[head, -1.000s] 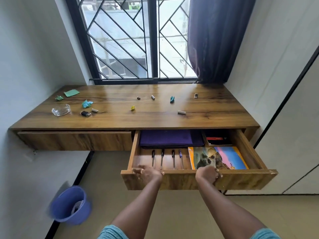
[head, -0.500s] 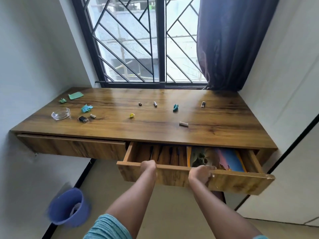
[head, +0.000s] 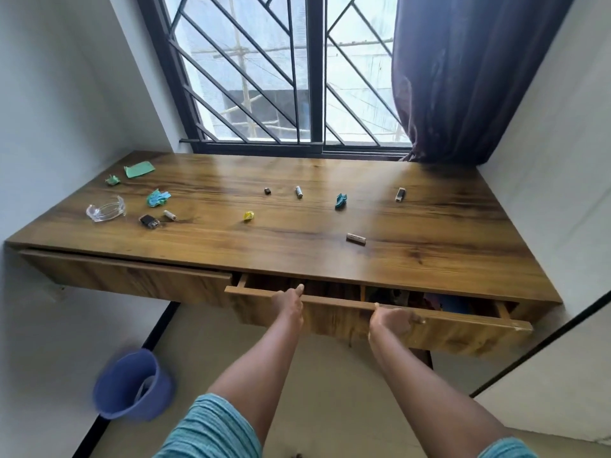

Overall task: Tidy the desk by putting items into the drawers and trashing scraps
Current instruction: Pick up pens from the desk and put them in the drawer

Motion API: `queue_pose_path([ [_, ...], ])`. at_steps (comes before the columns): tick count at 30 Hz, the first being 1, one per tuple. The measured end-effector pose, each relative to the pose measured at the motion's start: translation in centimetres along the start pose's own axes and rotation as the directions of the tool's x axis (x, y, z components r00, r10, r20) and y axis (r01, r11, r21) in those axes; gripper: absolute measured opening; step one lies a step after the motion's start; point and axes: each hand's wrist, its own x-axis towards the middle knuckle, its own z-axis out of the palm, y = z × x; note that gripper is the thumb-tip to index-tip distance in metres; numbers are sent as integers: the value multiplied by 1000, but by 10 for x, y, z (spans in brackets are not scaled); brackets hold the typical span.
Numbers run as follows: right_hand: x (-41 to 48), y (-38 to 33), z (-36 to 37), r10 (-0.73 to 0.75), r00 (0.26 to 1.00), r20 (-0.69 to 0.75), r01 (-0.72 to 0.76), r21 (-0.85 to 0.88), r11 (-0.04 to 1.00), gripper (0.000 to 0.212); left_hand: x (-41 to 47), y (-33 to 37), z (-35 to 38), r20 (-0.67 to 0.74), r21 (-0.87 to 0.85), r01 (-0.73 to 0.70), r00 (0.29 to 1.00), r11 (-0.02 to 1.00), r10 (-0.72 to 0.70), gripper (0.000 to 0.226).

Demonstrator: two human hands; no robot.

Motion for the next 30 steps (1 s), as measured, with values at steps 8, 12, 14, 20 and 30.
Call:
queue_pose_path([
  [8,35,-33,24,-15,996,-89,25,106,994,71,35,18,32,-16,16,-75,997,997,76,55],
  [12,48,-37,39,-6,997,-79,17,139,990,54,39,13,42,-95,61,-104,989,993,110,49],
  [14,49,-37,41,17,996,-85,-2,165,986,55,32,11,44,-143,140,-123,979,982,143,49],
  [20,44,-55,39,48,991,-127,-41,53,998,87,20,21,54,-207,380,-43,970,924,130,60],
  [30,40,-93,76,-691,702,172,648,-557,519,31,47,83,70,-55,821,-188,914,539,403,51],
])
